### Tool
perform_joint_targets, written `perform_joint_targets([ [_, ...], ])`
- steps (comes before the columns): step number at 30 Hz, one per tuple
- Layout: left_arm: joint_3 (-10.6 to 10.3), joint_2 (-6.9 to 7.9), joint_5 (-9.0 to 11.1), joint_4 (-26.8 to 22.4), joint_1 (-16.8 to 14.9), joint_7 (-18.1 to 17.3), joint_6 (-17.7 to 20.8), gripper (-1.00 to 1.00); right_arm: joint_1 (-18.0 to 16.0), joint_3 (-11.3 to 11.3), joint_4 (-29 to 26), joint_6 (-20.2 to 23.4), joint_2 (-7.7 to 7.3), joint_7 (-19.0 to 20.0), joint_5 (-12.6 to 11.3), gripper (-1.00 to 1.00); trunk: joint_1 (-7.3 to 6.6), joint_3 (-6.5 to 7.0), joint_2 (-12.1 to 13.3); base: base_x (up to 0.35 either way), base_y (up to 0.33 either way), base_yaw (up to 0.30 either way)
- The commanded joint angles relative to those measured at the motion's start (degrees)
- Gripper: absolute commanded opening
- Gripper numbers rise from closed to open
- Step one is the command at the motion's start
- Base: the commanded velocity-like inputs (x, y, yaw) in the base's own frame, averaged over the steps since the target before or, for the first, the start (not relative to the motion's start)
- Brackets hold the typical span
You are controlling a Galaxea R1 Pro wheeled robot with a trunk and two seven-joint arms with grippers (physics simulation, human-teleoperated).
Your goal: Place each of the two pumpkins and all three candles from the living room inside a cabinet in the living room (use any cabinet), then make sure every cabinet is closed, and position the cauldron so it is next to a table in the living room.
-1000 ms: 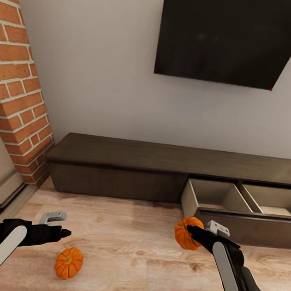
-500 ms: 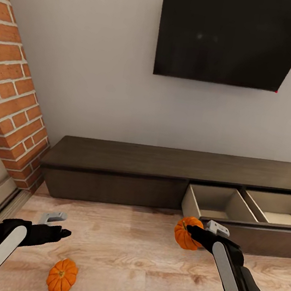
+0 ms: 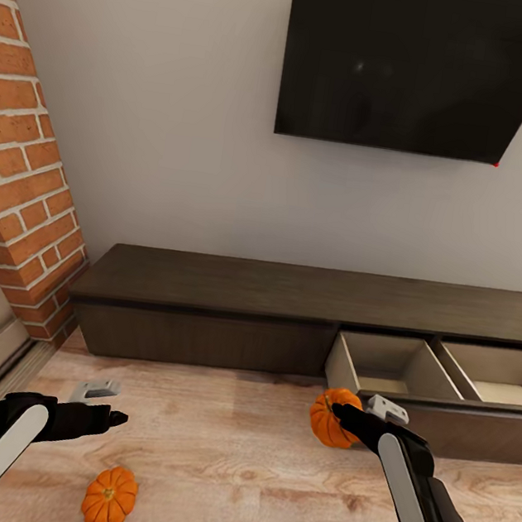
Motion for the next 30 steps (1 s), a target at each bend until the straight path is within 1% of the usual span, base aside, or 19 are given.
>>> perform_joint_targets([
  [1, -0.10, 0.06, 0.60, -0.06, -0.04, 0.60, 0.11, 1.00, -0.04, 0.10, -0.06, 0.10, -0.04, -0.59, -0.53, -1.00, 0.00, -0.05, -0.02, 0.085, -0.057, 0.000],
  [8, -0.10, 0.07, 0.60, -0.06, -0.05, 0.60, 0.11, 1.00, -0.04, 0.10, -0.04, 0.10, -0.02, -0.59, -0.53, -1.00, 0.00, -0.05, -0.02, 0.056, -0.051, 0.003],
  [13, -0.10, 0.07, 0.60, -0.06, -0.05, 0.60, 0.11, 1.00, -0.04, 0.10, -0.04, 0.10, -0.02, -0.59, -0.54, -1.00, 0.00, -0.05, -0.02, 0.050, -0.050, 0.193],
  [19, -0.10, 0.07, 0.60, -0.06, -0.05, 0.60, 0.11, 1.00, -0.04, 1.48, -0.04, 0.10, -0.02, -0.62, -0.53, -1.00, 0.00, -0.05, -0.02, 0.114, -0.005, 0.079],
  [30, -0.10, 0.05, 0.60, -0.06, -0.05, 0.60, 0.11, 1.00, -0.04, 1.71, 0.03, 0.10, -0.02, -0.62, -0.57, -1.00, 0.00, -0.05, -0.02, 0.058, 0.000, 0.021],
])
